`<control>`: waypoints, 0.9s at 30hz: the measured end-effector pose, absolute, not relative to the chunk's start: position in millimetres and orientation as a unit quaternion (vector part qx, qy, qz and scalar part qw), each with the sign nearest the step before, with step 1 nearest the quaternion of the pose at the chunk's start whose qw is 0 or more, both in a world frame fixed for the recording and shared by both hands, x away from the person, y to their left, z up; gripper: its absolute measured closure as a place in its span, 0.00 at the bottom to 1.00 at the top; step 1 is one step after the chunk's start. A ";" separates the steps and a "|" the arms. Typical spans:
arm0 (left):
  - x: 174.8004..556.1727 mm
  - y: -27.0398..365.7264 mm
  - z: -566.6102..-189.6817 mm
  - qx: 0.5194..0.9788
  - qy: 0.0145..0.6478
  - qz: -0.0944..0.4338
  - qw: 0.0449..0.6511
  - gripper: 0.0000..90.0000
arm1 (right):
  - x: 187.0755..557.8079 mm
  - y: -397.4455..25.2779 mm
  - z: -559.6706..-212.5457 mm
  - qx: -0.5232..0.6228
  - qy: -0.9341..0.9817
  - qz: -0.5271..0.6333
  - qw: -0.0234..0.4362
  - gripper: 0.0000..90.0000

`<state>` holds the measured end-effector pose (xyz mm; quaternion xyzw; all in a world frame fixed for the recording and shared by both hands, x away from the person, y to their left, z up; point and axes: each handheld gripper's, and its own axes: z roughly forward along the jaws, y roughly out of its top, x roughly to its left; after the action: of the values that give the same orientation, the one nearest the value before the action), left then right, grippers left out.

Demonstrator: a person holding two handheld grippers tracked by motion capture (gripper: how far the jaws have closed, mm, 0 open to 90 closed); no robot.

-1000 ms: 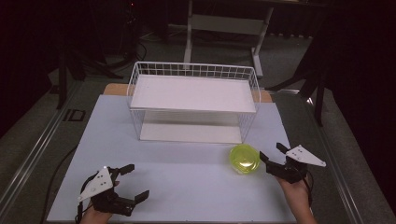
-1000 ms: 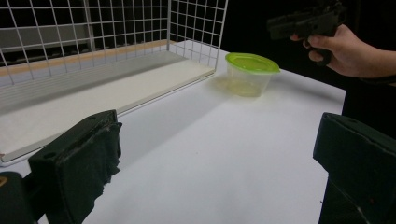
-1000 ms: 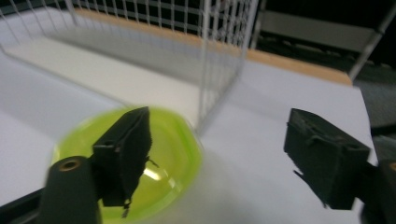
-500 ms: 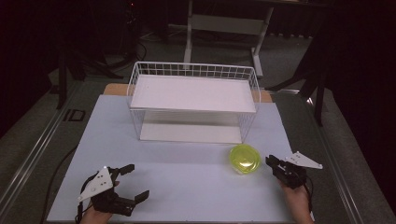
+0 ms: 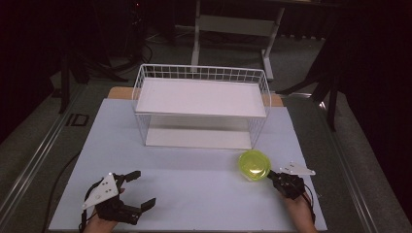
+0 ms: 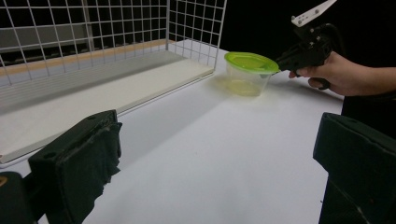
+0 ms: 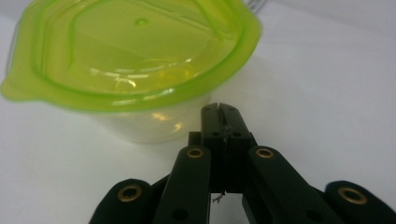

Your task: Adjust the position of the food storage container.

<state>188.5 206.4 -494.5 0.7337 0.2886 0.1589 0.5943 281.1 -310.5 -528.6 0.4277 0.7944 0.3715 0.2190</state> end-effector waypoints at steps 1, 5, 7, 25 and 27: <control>188.6 206.3 -494.5 0.734 0.289 0.159 0.594 0.02 | 281.2 -308.7 -528.8 0.427 0.796 0.371 0.216 1.00; 188.5 206.5 -494.4 0.734 0.289 0.160 0.594 0.02 | 282.8 -302.8 -530.0 0.419 0.800 0.376 0.207 1.00; 188.2 206.6 -494.2 0.733 0.289 0.160 0.594 0.02 | 283.8 -299.1 -530.3 0.415 0.802 0.379 0.201 1.00; 188.6 206.6 -494.7 0.735 0.289 0.160 0.592 0.02 | 307.4 -281.8 -525.1 0.414 0.802 0.386 0.191 1.00; 188.2 206.6 -494.5 0.735 0.289 0.160 0.593 0.02 | 310.9 -280.5 -525.3 0.416 0.802 0.383 0.195 1.00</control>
<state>188.2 206.6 -494.5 0.7347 0.2888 0.1600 0.5926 310.9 -280.5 -525.3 0.4159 0.8015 0.3829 0.1950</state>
